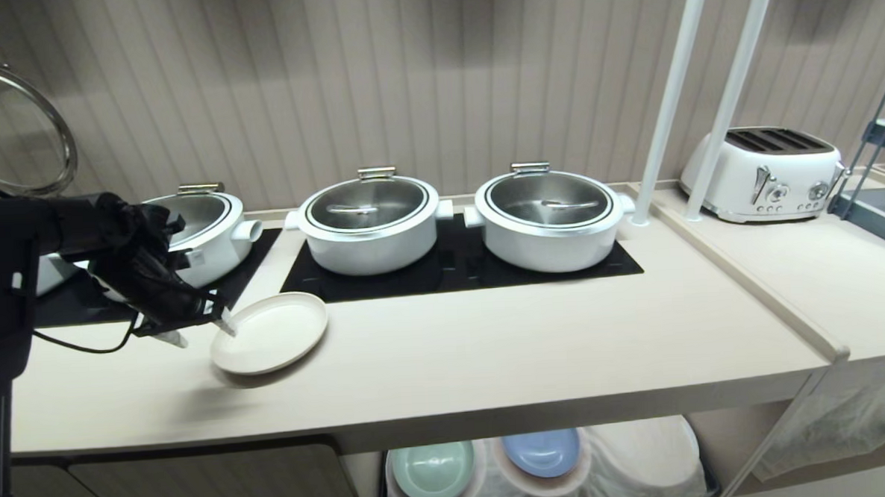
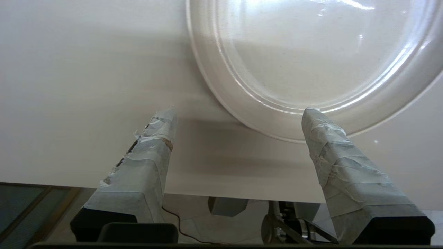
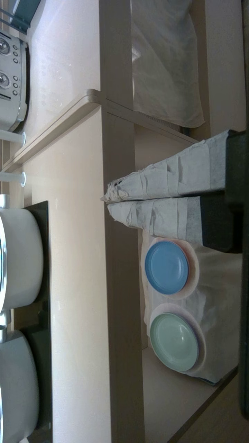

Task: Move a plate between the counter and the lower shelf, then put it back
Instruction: Pick up the plate

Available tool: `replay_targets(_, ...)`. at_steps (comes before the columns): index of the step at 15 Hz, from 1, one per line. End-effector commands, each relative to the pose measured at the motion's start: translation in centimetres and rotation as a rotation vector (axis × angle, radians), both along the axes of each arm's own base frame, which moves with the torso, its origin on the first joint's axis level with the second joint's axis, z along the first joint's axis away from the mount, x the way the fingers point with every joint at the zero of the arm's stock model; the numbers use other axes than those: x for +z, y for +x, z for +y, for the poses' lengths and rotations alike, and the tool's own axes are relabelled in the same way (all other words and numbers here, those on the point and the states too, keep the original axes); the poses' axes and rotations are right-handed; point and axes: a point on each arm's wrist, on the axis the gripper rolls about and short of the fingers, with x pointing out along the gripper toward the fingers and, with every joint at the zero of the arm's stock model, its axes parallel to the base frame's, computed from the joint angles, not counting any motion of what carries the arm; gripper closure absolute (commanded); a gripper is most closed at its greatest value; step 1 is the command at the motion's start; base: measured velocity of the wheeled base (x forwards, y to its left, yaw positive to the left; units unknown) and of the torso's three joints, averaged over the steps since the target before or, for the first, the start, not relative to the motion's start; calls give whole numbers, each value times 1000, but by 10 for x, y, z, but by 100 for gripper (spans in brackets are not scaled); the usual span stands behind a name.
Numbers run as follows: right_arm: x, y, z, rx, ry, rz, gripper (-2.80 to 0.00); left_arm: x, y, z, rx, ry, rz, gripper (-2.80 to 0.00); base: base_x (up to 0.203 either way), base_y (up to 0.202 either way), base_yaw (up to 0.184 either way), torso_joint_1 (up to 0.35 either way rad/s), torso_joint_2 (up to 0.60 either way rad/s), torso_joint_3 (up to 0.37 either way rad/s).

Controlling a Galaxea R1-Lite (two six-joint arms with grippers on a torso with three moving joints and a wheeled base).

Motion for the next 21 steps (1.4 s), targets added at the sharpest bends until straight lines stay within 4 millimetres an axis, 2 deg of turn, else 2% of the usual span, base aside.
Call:
replay_targets(1,0,0,0,0,0,-1,0,-11,2,3,-2,19,31,-280,0,0,0,0,0,0)
replay_targets(4,0,0,0,0,0,-1,0,-28,5,11,8,74,71,-280,0,0,0,0,0,0)
replay_targets(14,0,0,0,0,0,0,0,-62,27,9,47,73,6,-280,0,0,0,0,0,0)
replay_targets(21,0,0,0,0,0,1,0,-63,29,9,108,53,-15,-280,0,0,0,0,0,0)
